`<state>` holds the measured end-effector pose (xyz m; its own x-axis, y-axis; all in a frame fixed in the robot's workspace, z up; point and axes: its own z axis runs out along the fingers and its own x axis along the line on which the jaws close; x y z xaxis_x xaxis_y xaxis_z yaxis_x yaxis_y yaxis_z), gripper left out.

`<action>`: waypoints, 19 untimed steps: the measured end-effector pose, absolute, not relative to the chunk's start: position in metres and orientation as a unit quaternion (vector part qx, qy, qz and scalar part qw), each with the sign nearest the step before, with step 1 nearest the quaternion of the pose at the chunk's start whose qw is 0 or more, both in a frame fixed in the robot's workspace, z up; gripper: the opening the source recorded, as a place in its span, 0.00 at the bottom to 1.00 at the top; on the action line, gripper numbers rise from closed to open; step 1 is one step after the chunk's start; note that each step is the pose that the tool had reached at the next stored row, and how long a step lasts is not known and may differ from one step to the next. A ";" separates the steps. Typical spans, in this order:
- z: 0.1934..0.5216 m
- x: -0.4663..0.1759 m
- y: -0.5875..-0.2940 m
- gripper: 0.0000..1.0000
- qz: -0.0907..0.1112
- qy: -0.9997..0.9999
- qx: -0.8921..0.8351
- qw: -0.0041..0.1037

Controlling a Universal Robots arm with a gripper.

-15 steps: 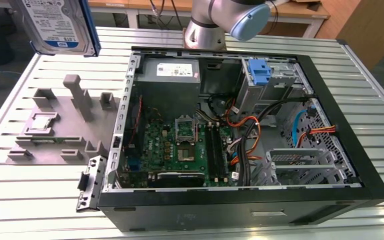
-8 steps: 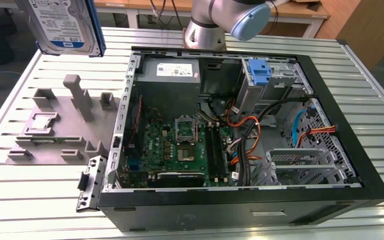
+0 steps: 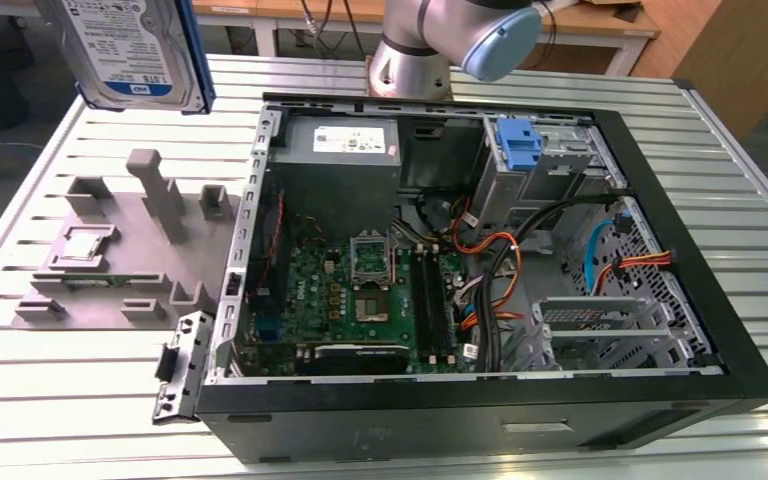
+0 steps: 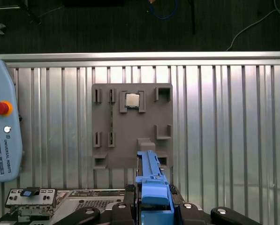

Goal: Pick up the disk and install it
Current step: 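Pick up the disk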

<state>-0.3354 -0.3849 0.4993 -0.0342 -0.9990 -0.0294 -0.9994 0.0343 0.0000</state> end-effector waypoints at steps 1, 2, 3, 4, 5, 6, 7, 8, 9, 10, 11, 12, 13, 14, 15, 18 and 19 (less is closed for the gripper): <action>0.499 -0.335 -0.385 0.36 0.010 0.719 -0.695 0.011; 0.499 -0.335 -0.385 0.36 0.010 0.719 -0.695 0.011; 0.499 -0.335 -0.385 0.36 0.010 0.719 -0.695 0.011; 0.499 -0.335 -0.385 0.36 0.010 0.719 -0.695 0.011; 0.499 -0.335 -0.385 0.36 0.010 0.719 -0.695 0.011; 0.499 -0.335 -0.385 0.36 0.010 0.719 -0.695 0.011; 0.499 -0.335 -0.385 0.36 0.010 0.719 -0.695 0.011; 0.499 -0.334 -0.385 0.36 0.010 0.719 -0.695 0.011; 0.499 -0.333 -0.385 0.36 0.010 0.719 -0.695 0.011; 0.499 -0.332 -0.385 0.36 0.010 0.719 -0.695 0.010; 0.499 -0.331 -0.385 0.36 0.010 0.719 -0.695 0.011; 0.499 -0.330 -0.385 0.36 0.010 0.719 -0.695 0.011; 0.499 -0.329 -0.385 0.36 0.010 0.719 -0.695 0.011; 0.499 -0.329 -0.386 0.36 0.010 0.719 -0.695 0.011; 0.499 -0.328 -0.387 0.36 0.010 0.719 -0.695 0.011; 0.499 -0.328 -0.395 0.36 0.010 0.719 -0.695 0.010; 0.499 -0.328 -0.397 0.36 0.010 0.719 -0.695 0.011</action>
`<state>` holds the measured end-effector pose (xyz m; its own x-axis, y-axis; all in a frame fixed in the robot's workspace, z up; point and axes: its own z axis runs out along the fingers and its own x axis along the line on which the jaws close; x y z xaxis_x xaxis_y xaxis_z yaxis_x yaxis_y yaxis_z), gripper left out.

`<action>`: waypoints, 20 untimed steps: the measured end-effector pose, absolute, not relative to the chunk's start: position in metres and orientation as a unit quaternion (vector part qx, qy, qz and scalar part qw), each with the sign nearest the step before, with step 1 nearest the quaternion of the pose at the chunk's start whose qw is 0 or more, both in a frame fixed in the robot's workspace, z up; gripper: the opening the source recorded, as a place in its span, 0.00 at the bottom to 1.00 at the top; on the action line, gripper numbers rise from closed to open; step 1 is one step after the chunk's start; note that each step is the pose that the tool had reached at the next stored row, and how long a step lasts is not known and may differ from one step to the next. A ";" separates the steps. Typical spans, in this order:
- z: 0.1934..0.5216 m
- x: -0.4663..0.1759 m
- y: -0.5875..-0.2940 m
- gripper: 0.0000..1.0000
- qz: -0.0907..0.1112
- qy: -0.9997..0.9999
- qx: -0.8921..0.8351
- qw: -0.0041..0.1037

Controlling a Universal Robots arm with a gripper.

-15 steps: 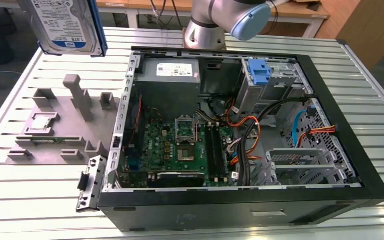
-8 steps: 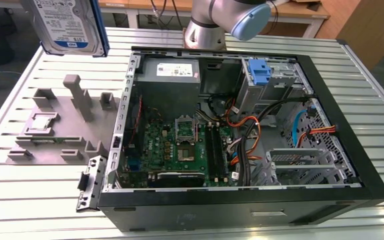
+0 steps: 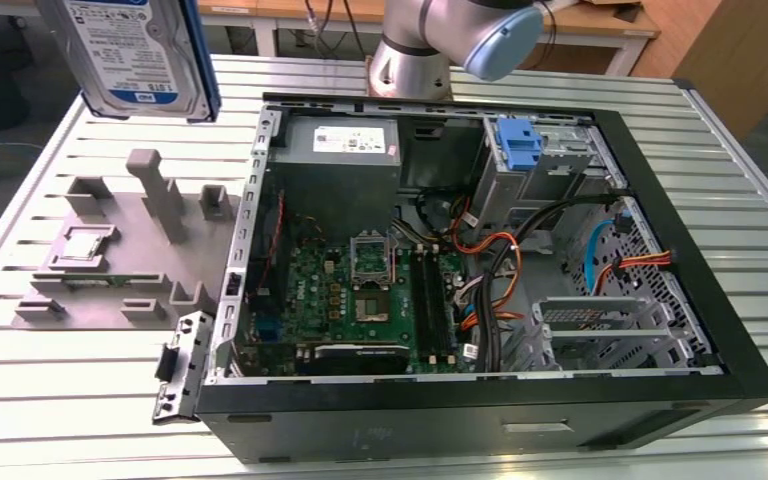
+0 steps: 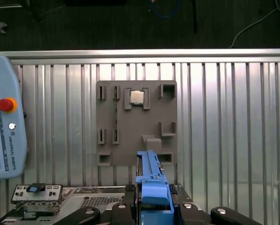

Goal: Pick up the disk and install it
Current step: 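Pick up the disk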

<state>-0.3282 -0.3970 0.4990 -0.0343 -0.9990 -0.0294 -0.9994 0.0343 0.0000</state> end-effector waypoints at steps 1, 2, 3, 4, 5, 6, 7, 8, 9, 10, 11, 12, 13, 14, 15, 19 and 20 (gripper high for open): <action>0.499 -0.328 -0.398 0.36 0.010 0.719 -0.695 0.011; 0.499 -0.328 -0.399 0.36 0.010 0.719 -0.695 0.011; 0.499 -0.326 -0.399 0.36 0.010 0.719 -0.695 0.011; 0.499 -0.325 -0.399 0.36 0.010 0.719 -0.695 0.011; 0.499 -0.324 -0.399 0.36 0.010 0.719 -0.695 0.011; 0.499 -0.322 -0.399 0.36 0.010 0.719 -0.695 0.011; 0.499 -0.320 -0.399 0.36 0.010 0.719 -0.695 0.011; 0.499 -0.319 -0.399 0.36 0.010 0.719 -0.695 0.011; 0.499 -0.319 -0.399 0.36 0.010 0.719 -0.695 0.010; 0.499 -0.319 -0.399 0.36 0.010 0.719 -0.695 0.011; 0.499 -0.319 -0.399 0.36 0.010 0.719 -0.695 0.010; 0.499 -0.319 -0.399 0.36 0.010 0.719 -0.695 0.010; 0.499 -0.319 -0.399 0.36 0.010 0.719 -0.695 0.011; 0.499 -0.319 -0.399 0.36 0.010 0.719 -0.695 0.011; 0.499 -0.319 -0.399 0.36 0.010 0.719 -0.695 0.011; 0.499 -0.319 -0.399 0.36 0.010 0.719 -0.695 0.011; 0.499 -0.319 -0.399 0.36 0.010 0.719 -0.695 0.011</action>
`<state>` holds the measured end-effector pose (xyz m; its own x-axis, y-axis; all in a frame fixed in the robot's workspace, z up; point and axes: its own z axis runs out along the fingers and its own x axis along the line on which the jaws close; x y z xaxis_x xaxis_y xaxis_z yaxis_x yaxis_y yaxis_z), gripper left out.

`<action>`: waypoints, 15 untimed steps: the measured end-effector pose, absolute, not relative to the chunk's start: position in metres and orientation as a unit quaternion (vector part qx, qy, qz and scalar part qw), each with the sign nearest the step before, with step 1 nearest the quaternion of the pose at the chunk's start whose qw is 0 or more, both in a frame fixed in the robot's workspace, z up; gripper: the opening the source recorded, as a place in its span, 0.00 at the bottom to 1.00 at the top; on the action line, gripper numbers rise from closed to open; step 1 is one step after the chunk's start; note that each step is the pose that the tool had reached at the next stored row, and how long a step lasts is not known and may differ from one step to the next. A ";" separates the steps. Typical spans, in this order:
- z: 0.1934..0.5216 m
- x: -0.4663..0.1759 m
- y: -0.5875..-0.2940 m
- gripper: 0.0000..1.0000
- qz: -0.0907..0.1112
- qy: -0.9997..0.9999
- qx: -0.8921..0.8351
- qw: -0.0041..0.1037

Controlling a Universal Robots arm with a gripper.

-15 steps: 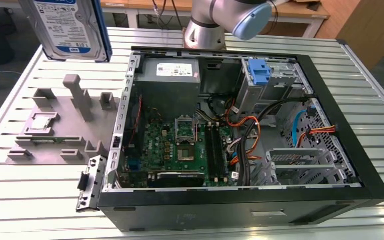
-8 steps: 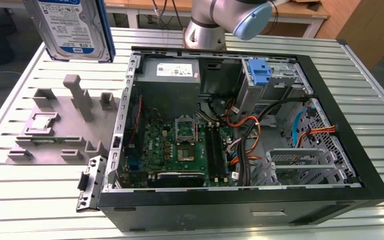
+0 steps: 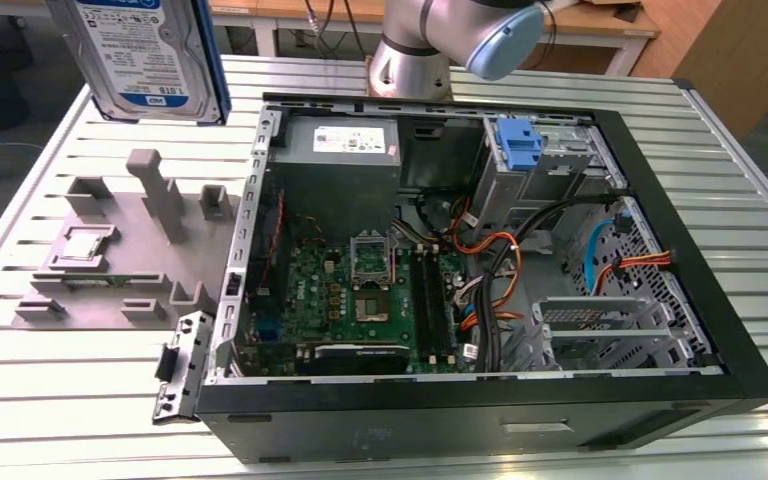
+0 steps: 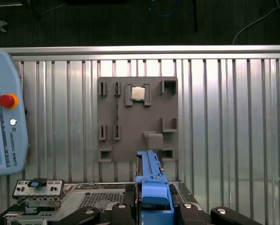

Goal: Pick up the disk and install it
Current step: 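Pick up the disk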

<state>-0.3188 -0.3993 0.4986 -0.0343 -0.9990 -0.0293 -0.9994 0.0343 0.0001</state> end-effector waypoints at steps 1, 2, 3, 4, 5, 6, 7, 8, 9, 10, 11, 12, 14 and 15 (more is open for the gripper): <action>0.499 -0.319 -0.399 0.36 0.010 0.719 -0.695 0.011; 0.499 -0.318 -0.399 0.36 0.010 0.719 -0.695 0.011; 0.499 -0.318 -0.399 0.36 0.010 0.719 -0.695 0.010; 0.499 -0.317 -0.399 0.36 0.010 0.719 -0.695 0.011; 0.499 -0.315 -0.399 0.36 0.010 0.719 -0.695 0.010; 0.499 -0.314 -0.399 0.36 0.010 0.719 -0.695 0.011; 0.499 -0.312 -0.399 0.36 0.010 0.719 -0.695 0.011; 0.499 -0.311 -0.399 0.36 0.010 0.719 -0.695 0.011; 0.499 -0.310 -0.399 0.36 0.010 0.719 -0.695 0.011; 0.499 -0.309 -0.399 0.36 0.010 0.719 -0.695 0.011; 0.498 -0.309 -0.399 0.36 0.010 0.719 -0.695 0.011; 0.499 -0.309 -0.399 0.36 0.010 0.719 -0.695 0.011; 0.499 -0.309 -0.400 0.36 0.010 0.719 -0.695 0.010; 0.498 -0.309 -0.401 0.36 0.010 0.719 -0.695 0.010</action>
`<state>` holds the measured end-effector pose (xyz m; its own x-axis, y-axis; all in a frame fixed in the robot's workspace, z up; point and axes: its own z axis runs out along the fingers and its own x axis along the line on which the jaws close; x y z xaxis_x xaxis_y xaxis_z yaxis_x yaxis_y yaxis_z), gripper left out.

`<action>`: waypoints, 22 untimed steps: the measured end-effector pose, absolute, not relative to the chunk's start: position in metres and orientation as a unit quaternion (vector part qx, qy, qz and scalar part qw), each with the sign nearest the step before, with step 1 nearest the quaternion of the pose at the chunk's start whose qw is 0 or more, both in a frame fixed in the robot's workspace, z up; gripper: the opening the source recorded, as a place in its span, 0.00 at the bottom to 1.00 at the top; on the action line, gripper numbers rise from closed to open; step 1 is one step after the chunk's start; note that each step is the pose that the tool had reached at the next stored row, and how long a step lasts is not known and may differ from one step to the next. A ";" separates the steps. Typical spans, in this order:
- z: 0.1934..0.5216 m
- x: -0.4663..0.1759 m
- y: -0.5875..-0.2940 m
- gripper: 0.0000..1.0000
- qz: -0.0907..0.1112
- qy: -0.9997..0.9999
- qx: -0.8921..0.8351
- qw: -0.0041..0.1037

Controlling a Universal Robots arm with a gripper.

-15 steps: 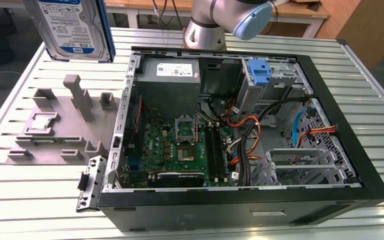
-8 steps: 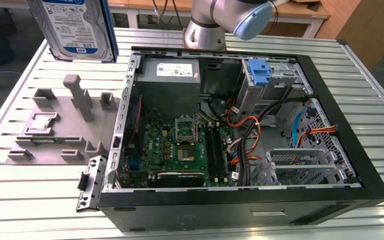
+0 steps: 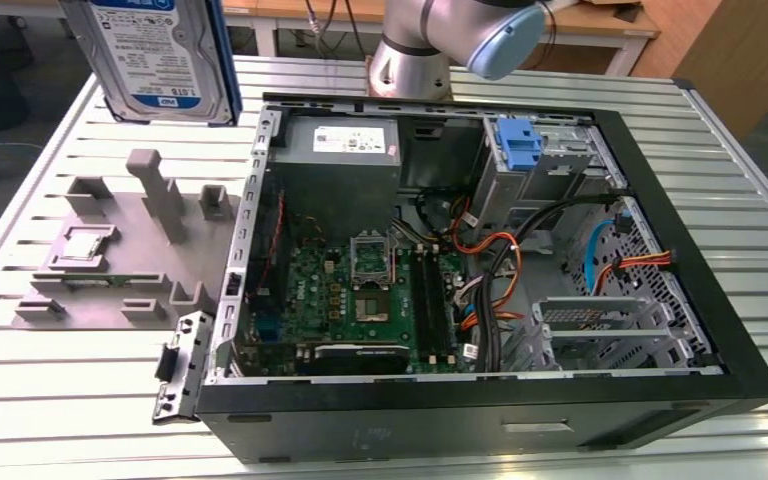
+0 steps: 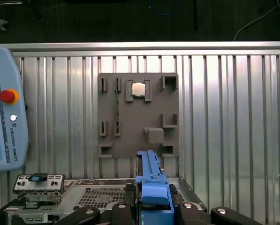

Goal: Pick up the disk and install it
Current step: 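Pick up the disk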

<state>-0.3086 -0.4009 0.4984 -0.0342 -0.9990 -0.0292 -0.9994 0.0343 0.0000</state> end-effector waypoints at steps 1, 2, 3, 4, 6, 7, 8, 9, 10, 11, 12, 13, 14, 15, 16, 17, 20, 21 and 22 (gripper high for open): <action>0.498 -0.308 -0.402 0.36 0.010 0.719 -0.695 0.010; 0.498 -0.308 -0.403 0.36 0.010 0.719 -0.695 0.011; 0.498 -0.308 -0.405 0.36 0.010 0.719 -0.695 0.010; 0.498 -0.308 -0.408 0.36 0.010 0.719 -0.695 0.010; 0.498 -0.306 -0.411 0.36 0.010 0.719 -0.695 0.010; 0.498 -0.305 -0.412 0.36 0.010 0.719 -0.695 0.011; 0.498 -0.303 -0.412 0.36 0.010 0.719 -0.695 0.011; 0.498 -0.301 -0.413 0.36 0.010 0.719 -0.695 0.010; 0.497 -0.300 -0.413 0.36 0.010 0.719 -0.695 0.011; 0.497 -0.298 -0.414 0.36 0.010 0.719 -0.695 0.010; 0.497 -0.296 -0.414 0.36 0.010 0.719 -0.695 0.010; 0.497 -0.294 -0.414 0.36 0.010 0.719 -0.695 0.010; 0.497 -0.292 -0.415 0.36 0.010 0.719 -0.695 0.010; 0.497 -0.291 -0.415 0.36 0.010 0.719 -0.695 0.010; 0.497 -0.290 -0.415 0.36 0.010 0.719 -0.695 0.010; 0.497 -0.289 -0.416 0.36 0.010 0.719 -0.695 0.010; 0.497 -0.289 -0.416 0.36 0.010 0.719 -0.695 0.010; 0.497 -0.289 -0.416 0.36 0.010 0.719 -0.695 0.010; 0.497 -0.289 -0.416 0.36 0.010 0.719 -0.695 0.010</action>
